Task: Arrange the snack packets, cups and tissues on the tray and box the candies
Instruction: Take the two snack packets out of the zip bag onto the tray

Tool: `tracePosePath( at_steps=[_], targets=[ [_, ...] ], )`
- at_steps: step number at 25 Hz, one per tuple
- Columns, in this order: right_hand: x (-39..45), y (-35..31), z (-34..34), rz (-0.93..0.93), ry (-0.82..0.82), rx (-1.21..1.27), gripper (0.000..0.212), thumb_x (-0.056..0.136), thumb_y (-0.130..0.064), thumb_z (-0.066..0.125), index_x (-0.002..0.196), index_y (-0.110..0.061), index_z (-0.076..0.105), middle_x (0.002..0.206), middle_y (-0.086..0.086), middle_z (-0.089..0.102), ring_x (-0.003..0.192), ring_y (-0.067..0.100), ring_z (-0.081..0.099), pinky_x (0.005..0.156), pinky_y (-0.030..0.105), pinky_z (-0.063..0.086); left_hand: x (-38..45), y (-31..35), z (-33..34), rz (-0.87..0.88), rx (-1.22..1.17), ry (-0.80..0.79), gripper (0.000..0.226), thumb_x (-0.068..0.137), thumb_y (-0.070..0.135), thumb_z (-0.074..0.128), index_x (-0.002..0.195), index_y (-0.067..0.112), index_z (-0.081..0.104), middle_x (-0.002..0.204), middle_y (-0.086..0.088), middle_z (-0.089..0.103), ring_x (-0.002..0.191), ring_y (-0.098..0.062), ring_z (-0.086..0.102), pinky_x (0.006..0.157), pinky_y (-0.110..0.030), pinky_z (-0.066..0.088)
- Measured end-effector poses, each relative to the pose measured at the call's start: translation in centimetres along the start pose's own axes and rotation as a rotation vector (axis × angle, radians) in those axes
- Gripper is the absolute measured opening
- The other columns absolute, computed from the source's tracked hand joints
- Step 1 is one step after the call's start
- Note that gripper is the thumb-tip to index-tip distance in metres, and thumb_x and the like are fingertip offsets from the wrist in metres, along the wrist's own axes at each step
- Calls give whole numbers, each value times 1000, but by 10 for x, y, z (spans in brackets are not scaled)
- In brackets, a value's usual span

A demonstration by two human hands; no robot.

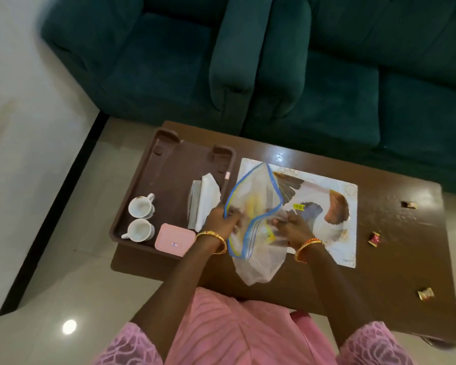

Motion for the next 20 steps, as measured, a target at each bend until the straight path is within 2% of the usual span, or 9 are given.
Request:
tracePosePath(
  at_steps=[2, 4, 7, 9, 10, 12, 13, 16, 20],
  targets=[
    [-8, 20, -17, 6, 11, -37, 19, 91, 0, 49, 98, -5, 66, 88, 8, 71, 57, 14, 64, 42, 24, 53, -13, -1, 22, 40, 16, 35, 29, 91, 22, 54, 63, 15, 56, 40, 7, 54, 36, -7, 48, 43, -16, 42],
    [-16, 35, -32, 19, 59, -109, 23, 87, 3, 50, 87, -10, 69, 94, 18, 69, 62, 20, 63, 47, 24, 54, -23, -2, 38, 89, 132, 58, 27, 93, 26, 49, 74, 10, 59, 50, -2, 54, 48, -18, 51, 52, -26, 45],
    [-36, 43, -69, -37, 313, -275, 25, 83, 2, 51, 101, -5, 66, 107, 22, 67, 90, 33, 62, 74, 33, 51, -37, -5, 59, 195, 386, 79, 29, 94, 29, 46, 87, 4, 57, 66, -23, 58, 66, -36, 56, 64, -41, 46],
    [-72, 4, -82, -424, 586, -373, 27, 78, 3, 48, 100, -2, 63, 105, 22, 65, 100, 34, 57, 87, 34, 44, -46, -7, 67, 239, 472, 85, 29, 94, 32, 45, 88, 6, 56, 70, -25, 60, 70, -40, 57, 63, -41, 45],
    [-94, -20, -70, -686, 626, -431, 29, 73, 2, 47, 96, -1, 63, 101, 20, 65, 100, 31, 54, 90, 33, 41, -50, -7, 70, 255, 494, 83, 29, 95, 33, 45, 89, 7, 57, 72, -25, 61, 73, -41, 58, 63, -41, 45],
    [-114, -43, -18, -998, 449, -778, 32, 65, -2, 49, 92, -3, 65, 93, 18, 67, 96, 27, 56, 94, 33, 41, -57, -5, 78, 289, 551, 81, 28, 95, 32, 43, 94, 9, 58, 76, -24, 64, 77, -41, 60, 65, -43, 48],
    [-104, -35, 13, -970, 266, -1063, 34, 68, -5, 51, 98, -4, 65, 95, 17, 68, 98, 30, 58, 101, 37, 40, -60, -4, 80, 304, 589, 92, 28, 95, 32, 42, 96, 10, 59, 79, -23, 66, 80, -41, 60, 66, -45, 49],
    [-72, 25, 36, -512, -187, -1681, 34, 85, -16, 47, 117, -5, 57, 118, 19, 63, 116, 35, 54, 109, 47, 28, -66, 3, 77, 335, 733, 201, 28, 96, 32, 40, 107, 13, 58, 91, -22, 68, 88, -42, 61, 67, -44, 50],
    [-86, 49, 18, -406, -285, -1775, 30, 88, -19, 49, 114, -5, 58, 119, 17, 61, 110, 36, 58, 95, 43, 42, -73, 9, 58, 341, 840, 381, 29, 95, 26, 41, 117, 16, 56, 103, -20, 68, 93, -42, 61, 70, -43, 48]
  ],
)
Point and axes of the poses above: each hand's wrist, its own x-axis towards the middle knuckle, its own z-axis out of the palm, y = z × x, the point moved 10 cm from there along x, towards the middle knuckle
